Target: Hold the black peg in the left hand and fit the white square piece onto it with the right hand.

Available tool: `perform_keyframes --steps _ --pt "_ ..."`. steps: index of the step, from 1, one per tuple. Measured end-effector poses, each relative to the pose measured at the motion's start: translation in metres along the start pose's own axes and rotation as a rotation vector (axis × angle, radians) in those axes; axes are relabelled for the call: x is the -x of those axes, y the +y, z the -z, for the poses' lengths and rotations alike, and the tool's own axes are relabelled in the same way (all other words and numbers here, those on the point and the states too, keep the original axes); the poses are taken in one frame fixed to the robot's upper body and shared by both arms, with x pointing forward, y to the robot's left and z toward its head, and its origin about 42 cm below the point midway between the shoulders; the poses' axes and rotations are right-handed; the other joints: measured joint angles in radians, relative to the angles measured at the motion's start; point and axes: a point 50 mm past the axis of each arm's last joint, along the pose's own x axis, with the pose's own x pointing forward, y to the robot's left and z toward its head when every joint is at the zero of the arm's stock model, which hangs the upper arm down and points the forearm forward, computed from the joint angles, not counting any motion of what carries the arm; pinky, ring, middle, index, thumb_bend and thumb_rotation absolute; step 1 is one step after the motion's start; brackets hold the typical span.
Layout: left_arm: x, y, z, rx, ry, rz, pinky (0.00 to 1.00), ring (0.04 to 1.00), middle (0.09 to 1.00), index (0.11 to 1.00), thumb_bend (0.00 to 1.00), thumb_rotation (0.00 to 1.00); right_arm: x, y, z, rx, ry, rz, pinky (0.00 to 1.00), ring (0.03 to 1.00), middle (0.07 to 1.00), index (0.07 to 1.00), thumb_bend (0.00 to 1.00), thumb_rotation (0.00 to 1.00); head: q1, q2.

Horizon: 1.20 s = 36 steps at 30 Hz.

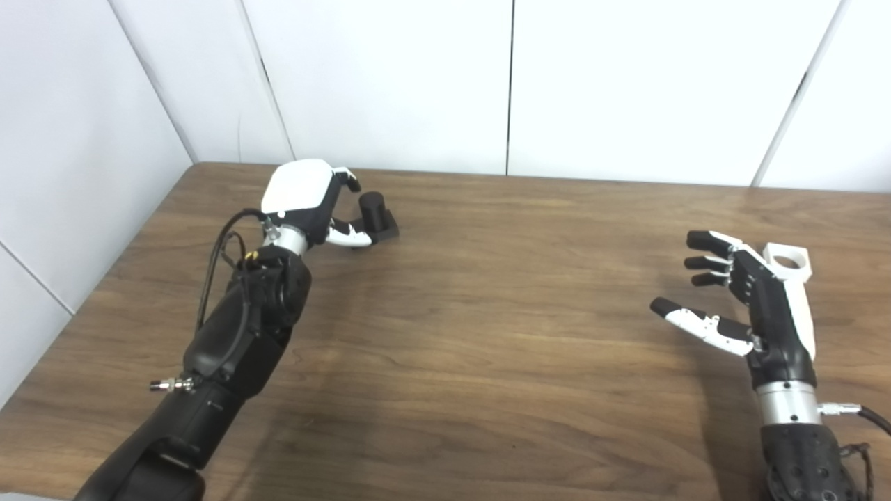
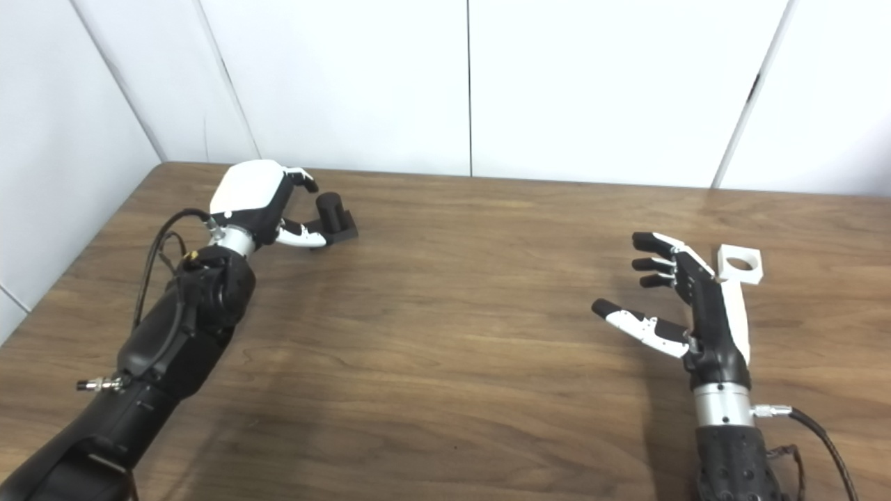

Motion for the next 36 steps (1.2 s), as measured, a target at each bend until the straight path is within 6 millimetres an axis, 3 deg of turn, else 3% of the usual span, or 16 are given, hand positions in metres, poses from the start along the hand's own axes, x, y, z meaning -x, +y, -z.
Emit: perform_keyframes --steps 10,19,30,36 --pt "-0.011 -0.013 0.000 -0.030 0.029 0.044 0.60 0.780 0.810 0.700 0.80 0.41 0.001 -0.001 0.000 0.000 0.003 0.005 0.60 0.691 0.760 0.741 0.76 0.23 -0.006 0.005" --pt "-0.019 -0.016 0.001 -0.029 0.040 0.032 0.56 0.762 0.797 0.685 0.79 0.38 0.004 -0.002 -0.001 0.002 0.001 0.008 0.60 0.692 0.760 0.738 0.76 0.24 -0.008 0.006" --pt "-0.023 -0.023 0.001 0.042 0.045 0.041 0.56 0.732 0.786 0.673 0.76 0.40 0.006 -0.003 -0.001 0.015 0.001 0.009 0.60 0.691 0.758 0.739 0.76 0.25 -0.018 0.009" --pt "-0.024 -0.026 -0.001 0.104 0.049 0.051 0.59 0.771 0.794 0.662 0.74 0.37 0.009 -0.003 -0.002 0.020 0.007 0.010 0.59 0.686 0.760 0.739 0.75 0.25 -0.026 0.012"
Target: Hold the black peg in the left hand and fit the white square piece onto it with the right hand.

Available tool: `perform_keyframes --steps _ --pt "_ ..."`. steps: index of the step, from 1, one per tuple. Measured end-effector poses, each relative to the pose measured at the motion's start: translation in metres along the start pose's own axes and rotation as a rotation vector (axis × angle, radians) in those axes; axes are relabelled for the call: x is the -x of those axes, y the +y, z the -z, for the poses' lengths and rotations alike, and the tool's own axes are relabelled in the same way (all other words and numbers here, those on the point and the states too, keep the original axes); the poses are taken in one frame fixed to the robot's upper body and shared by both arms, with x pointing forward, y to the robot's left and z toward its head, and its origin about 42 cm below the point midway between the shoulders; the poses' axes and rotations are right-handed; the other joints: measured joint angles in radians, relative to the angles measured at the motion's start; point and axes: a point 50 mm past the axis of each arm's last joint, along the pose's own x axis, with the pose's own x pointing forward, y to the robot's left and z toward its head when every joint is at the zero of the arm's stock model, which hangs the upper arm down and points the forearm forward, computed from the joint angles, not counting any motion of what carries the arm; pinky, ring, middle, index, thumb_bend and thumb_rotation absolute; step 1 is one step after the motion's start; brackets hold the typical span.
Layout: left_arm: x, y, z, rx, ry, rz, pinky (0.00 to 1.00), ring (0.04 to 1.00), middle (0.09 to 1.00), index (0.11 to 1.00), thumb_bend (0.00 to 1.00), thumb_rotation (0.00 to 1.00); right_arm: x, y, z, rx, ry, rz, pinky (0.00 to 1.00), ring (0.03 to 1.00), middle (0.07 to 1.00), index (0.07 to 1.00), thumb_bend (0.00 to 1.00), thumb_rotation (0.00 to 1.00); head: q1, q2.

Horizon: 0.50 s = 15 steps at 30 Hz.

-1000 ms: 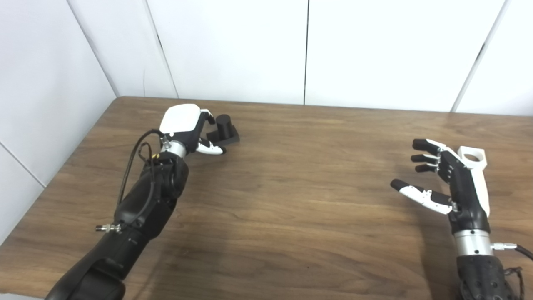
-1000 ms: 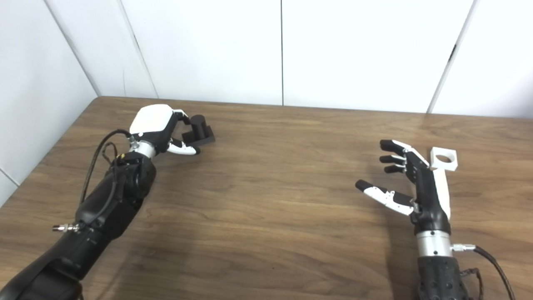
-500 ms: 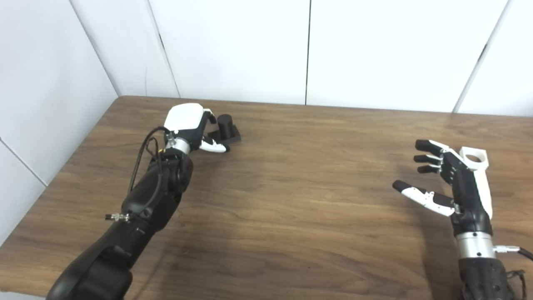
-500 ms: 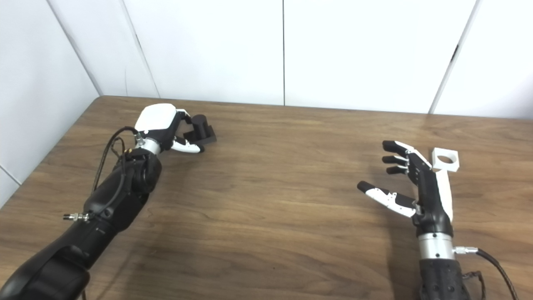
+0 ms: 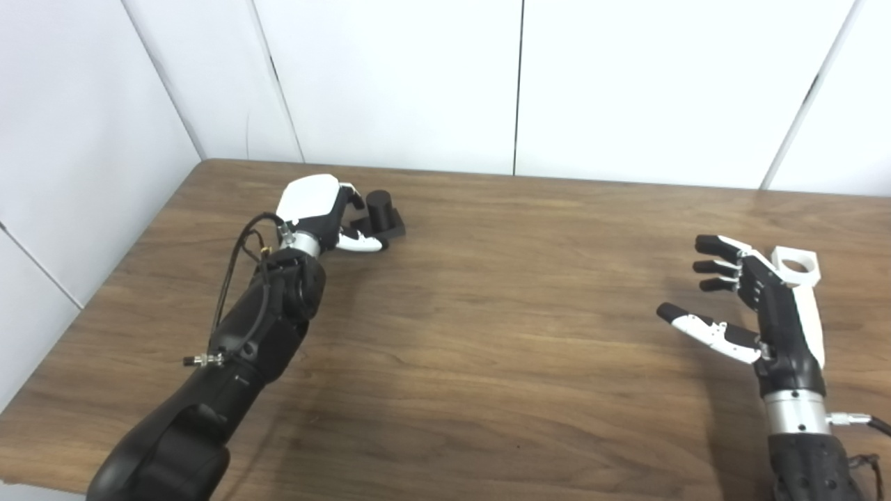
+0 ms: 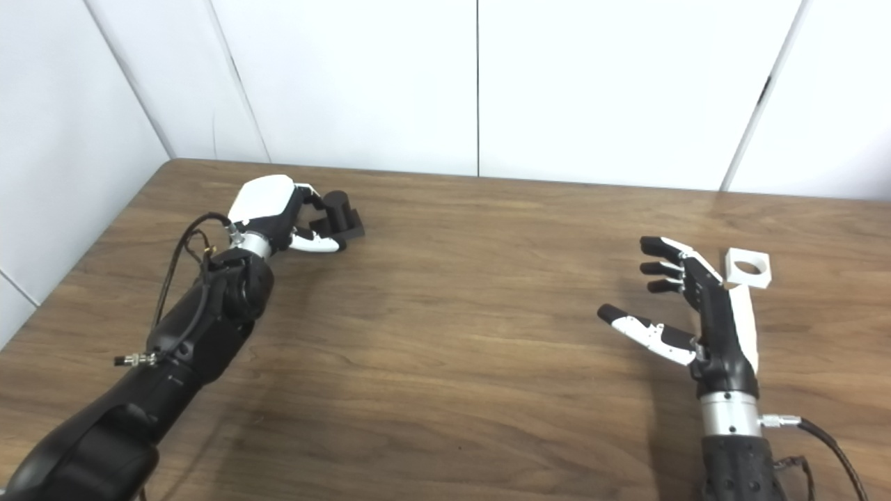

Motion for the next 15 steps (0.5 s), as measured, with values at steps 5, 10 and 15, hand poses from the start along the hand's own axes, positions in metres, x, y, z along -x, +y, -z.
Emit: perform_keyframes --steps 5,10,15 --pt "-0.0019 -0.0025 0.0000 0.054 0.008 -0.002 0.61 0.764 0.790 0.658 0.72 0.33 0.0002 0.0001 0.0000 0.005 0.005 0.001 0.59 0.688 0.758 0.737 0.75 0.24 -0.006 0.003" --pt "-0.0042 -0.0013 0.0018 0.106 0.014 0.002 0.61 0.763 0.789 0.661 0.69 0.34 0.0010 -0.0004 0.0000 0.004 0.007 0.004 0.59 0.688 0.757 0.737 0.75 0.23 -0.009 0.006" --pt "-0.0077 -0.0004 0.0021 0.129 0.005 0.010 0.62 0.768 0.787 0.663 0.69 0.33 0.0019 -0.0009 -0.0003 0.004 0.007 0.006 0.59 0.690 0.763 0.739 0.75 0.23 -0.011 0.008"
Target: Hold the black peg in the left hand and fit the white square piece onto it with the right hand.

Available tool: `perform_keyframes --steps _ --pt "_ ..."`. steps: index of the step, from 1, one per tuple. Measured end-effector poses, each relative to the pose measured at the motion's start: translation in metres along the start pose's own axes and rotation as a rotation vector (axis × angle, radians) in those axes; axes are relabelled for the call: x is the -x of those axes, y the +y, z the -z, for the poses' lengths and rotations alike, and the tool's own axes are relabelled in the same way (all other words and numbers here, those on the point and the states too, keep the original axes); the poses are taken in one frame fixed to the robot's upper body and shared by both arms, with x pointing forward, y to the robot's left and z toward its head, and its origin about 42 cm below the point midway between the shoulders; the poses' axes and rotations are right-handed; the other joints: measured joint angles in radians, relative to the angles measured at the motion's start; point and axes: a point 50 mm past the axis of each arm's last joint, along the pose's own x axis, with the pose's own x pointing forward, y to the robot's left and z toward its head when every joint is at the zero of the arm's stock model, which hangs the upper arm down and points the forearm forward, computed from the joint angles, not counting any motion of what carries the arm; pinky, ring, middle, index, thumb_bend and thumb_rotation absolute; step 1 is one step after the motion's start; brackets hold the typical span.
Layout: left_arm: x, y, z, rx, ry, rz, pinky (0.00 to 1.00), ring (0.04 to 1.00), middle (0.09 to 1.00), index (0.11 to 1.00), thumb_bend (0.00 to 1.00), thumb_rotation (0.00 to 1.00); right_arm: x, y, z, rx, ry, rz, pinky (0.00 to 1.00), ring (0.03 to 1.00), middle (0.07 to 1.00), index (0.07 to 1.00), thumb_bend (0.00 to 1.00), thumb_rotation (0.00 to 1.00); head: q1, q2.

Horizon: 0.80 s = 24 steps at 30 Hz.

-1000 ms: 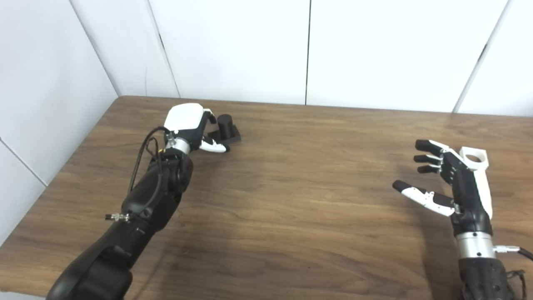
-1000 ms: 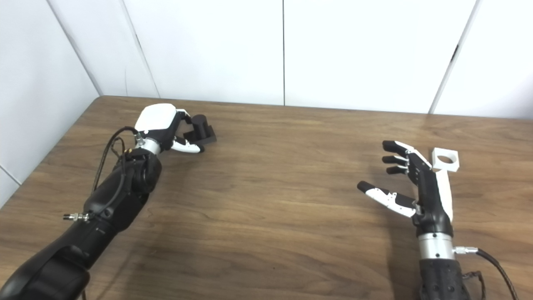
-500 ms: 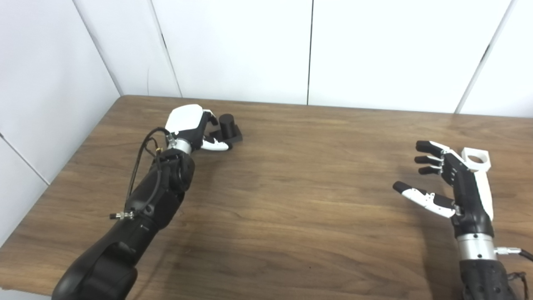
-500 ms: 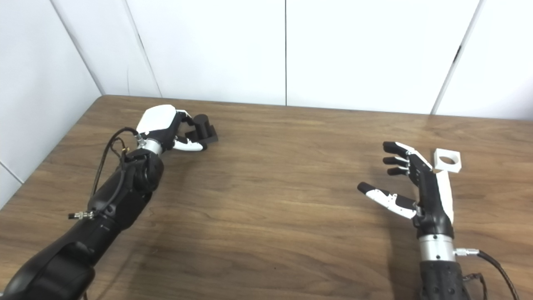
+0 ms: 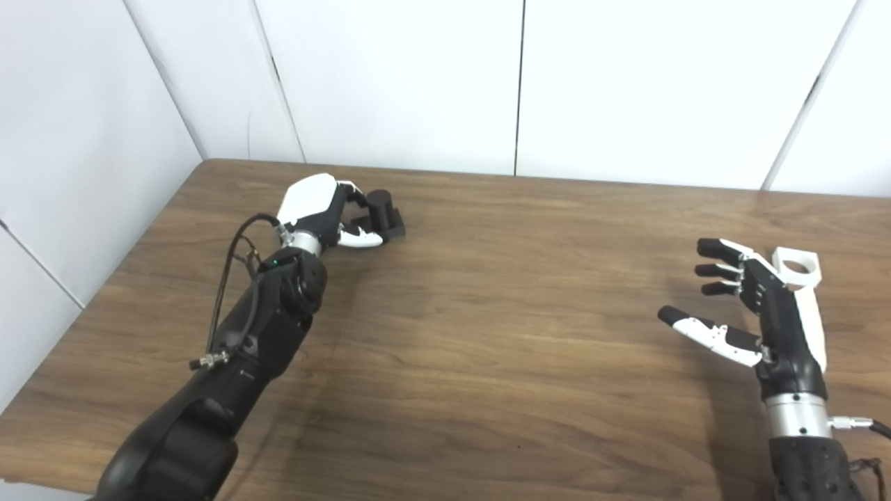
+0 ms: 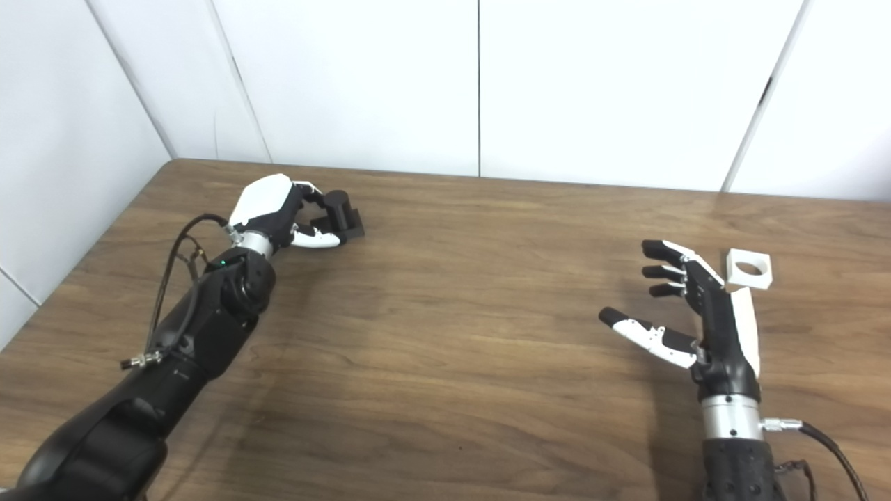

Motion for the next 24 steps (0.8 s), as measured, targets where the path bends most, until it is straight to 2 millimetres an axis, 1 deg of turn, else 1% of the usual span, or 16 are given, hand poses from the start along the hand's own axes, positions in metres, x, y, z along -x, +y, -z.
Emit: perform_keyframes --steps 6,7,8,12,14,16,20,24 --pt "-0.0007 0.0000 0.0000 0.012 0.001 0.001 0.63 0.776 0.790 0.659 0.69 0.31 0.0001 -0.0004 0.0000 0.003 0.000 0.004 0.59 0.688 0.762 0.740 0.74 0.24 0.000 0.003" --pt "-0.0010 0.0001 0.0002 0.017 0.001 0.001 0.63 0.776 0.789 0.648 0.68 0.30 0.0002 -0.0005 0.0000 0.003 0.000 0.004 0.59 0.689 0.762 0.741 0.74 0.24 0.000 0.003" --pt "-0.0012 0.0001 0.0004 0.020 0.002 0.000 0.63 0.776 0.785 0.616 0.68 0.27 0.0002 -0.0005 -0.0001 0.002 0.000 0.004 0.59 0.690 0.760 0.740 0.74 0.24 0.000 0.003" --pt "-0.0013 -0.0006 0.0013 0.026 -0.002 -0.004 0.64 0.785 0.786 0.564 0.67 0.24 0.0007 -0.0009 0.0000 0.002 0.001 0.007 0.60 0.691 0.760 0.739 0.75 0.25 0.000 0.003" --pt "-0.0016 -0.0014 0.0025 0.029 -0.008 -0.005 0.64 0.779 0.781 0.514 0.56 0.13 0.0013 -0.0011 0.0000 0.001 0.001 0.008 0.60 0.691 0.761 0.739 0.75 0.25 -0.005 0.006" --pt "-0.0017 -0.0015 0.0029 0.031 -0.010 -0.009 0.64 0.775 0.776 0.498 0.52 0.09 0.0016 -0.0013 -0.0001 0.001 0.001 0.009 0.60 0.690 0.762 0.739 0.75 0.25 -0.006 0.006" --pt "-0.0028 -0.0003 -0.0002 0.051 -0.024 -0.014 0.63 0.757 0.759 0.491 0.51 0.08 0.0027 -0.0017 -0.0004 0.002 0.001 0.010 0.59 0.689 0.764 0.736 0.75 0.26 -0.008 0.008" --pt "-0.0037 -0.0006 -0.0037 0.061 -0.031 -0.011 0.64 0.761 0.767 0.491 0.51 0.08 0.0058 -0.0027 -0.0010 0.000 0.003 0.015 0.60 0.688 0.764 0.736 0.75 0.25 -0.008 0.011"
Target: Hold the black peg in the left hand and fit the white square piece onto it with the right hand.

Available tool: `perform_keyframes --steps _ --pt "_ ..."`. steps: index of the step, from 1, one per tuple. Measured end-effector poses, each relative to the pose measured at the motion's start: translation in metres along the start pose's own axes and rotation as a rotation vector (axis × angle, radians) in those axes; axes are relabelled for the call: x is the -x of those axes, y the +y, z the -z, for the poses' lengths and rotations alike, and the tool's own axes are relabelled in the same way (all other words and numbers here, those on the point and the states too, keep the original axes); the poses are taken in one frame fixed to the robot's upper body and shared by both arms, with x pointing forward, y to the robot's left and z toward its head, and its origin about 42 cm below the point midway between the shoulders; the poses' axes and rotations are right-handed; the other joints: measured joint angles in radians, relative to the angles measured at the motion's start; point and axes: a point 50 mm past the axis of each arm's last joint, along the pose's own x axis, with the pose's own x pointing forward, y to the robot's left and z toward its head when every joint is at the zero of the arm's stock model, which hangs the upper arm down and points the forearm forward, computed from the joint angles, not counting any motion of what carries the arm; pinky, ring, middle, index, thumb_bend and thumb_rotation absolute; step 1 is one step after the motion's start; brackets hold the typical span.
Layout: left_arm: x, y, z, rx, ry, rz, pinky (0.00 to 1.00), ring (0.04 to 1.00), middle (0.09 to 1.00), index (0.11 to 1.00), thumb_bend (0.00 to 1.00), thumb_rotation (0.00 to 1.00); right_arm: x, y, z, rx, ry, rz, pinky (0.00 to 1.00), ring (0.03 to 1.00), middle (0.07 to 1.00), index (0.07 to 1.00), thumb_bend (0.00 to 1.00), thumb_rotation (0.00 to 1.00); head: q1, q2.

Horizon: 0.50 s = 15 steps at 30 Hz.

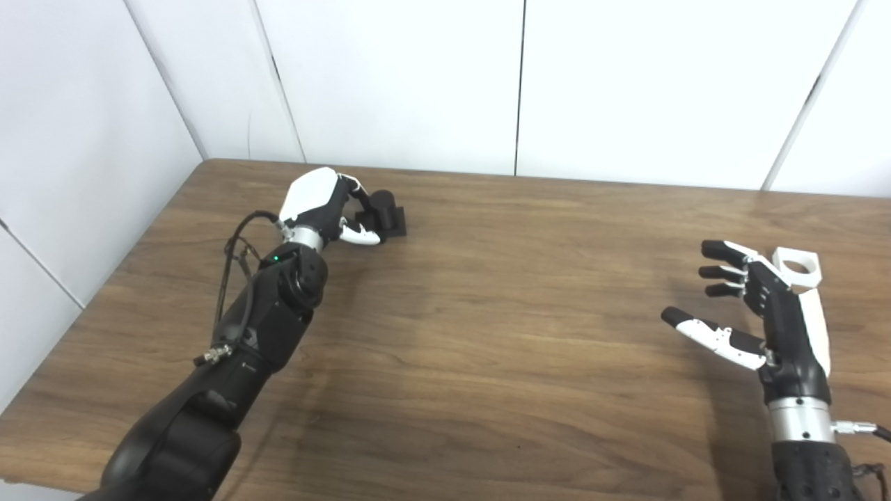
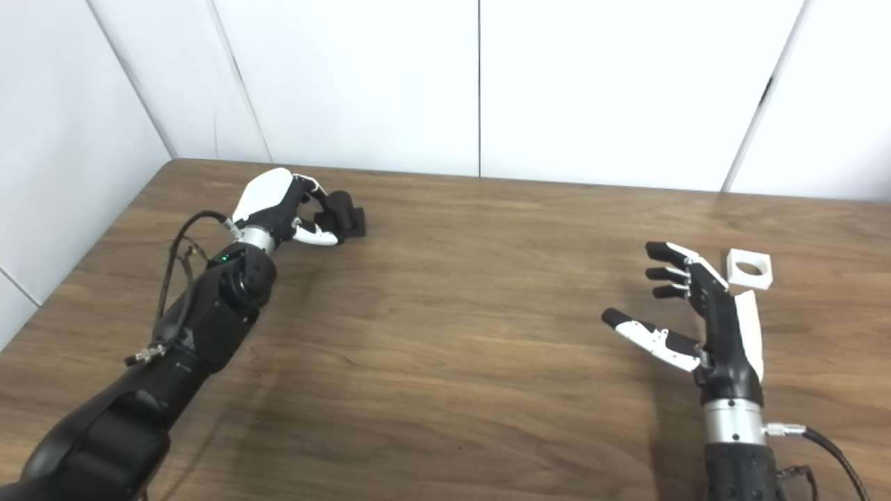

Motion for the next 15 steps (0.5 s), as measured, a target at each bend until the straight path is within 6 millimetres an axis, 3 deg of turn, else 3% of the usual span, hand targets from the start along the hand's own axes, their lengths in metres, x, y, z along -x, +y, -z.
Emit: perform_keyframes --steps 15 --pt "0.0018 -0.0031 -0.0024 0.036 -0.089 0.064 0.63 0.753 0.761 0.490 0.51 0.08 0.0008 -0.0010 0.0001 0.004 0.002 0.003 0.60 0.685 0.755 0.733 0.75 0.27 -0.015 0.000"
